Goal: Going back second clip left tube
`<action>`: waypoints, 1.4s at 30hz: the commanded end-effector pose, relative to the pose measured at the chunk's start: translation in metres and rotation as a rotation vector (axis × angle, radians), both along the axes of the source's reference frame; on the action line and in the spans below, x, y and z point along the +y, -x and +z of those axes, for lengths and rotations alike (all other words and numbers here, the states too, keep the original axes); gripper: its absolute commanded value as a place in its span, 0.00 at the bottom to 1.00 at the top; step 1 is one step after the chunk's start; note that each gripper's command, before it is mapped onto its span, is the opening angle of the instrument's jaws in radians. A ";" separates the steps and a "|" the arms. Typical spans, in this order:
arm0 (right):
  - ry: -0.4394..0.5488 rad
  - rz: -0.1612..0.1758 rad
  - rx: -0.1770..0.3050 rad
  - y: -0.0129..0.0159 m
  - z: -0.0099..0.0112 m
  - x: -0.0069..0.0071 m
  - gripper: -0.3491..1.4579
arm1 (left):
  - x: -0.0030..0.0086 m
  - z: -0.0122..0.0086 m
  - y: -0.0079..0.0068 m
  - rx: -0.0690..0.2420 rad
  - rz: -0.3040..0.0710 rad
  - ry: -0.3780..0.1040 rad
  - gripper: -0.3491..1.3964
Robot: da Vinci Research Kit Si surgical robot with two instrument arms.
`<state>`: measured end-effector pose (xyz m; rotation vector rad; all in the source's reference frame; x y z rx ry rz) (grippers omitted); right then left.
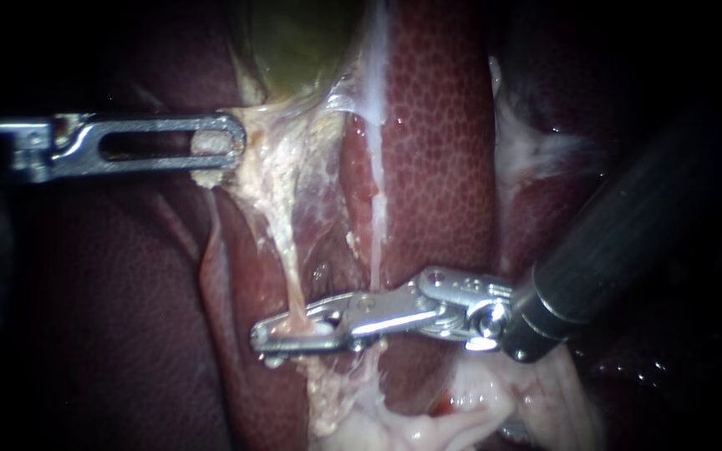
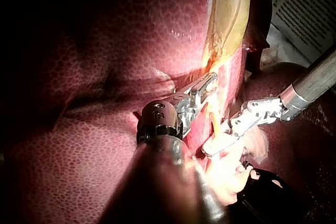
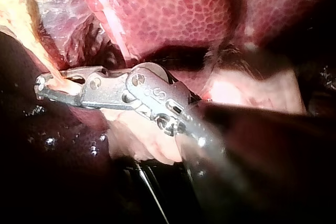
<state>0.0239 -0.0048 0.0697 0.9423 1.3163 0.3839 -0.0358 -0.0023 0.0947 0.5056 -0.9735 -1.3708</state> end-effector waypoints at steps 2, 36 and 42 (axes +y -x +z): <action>0.000 0.000 0.000 0.0000 0.0000 0.0000 0.00 | 0.0000 0.0000 0.0000 0.000 0.000 0.000 0.00; 0.075 0.088 -0.028 -0.0010 -0.0003 0.0018 0.52 | -0.0002 -0.0002 -0.0001 0.000 -0.001 0.000 0.00; 0.073 0.097 -0.035 0.0010 -0.0001 0.0030 0.52 | -0.0002 -0.0002 -0.0001 0.000 0.000 0.000 0.00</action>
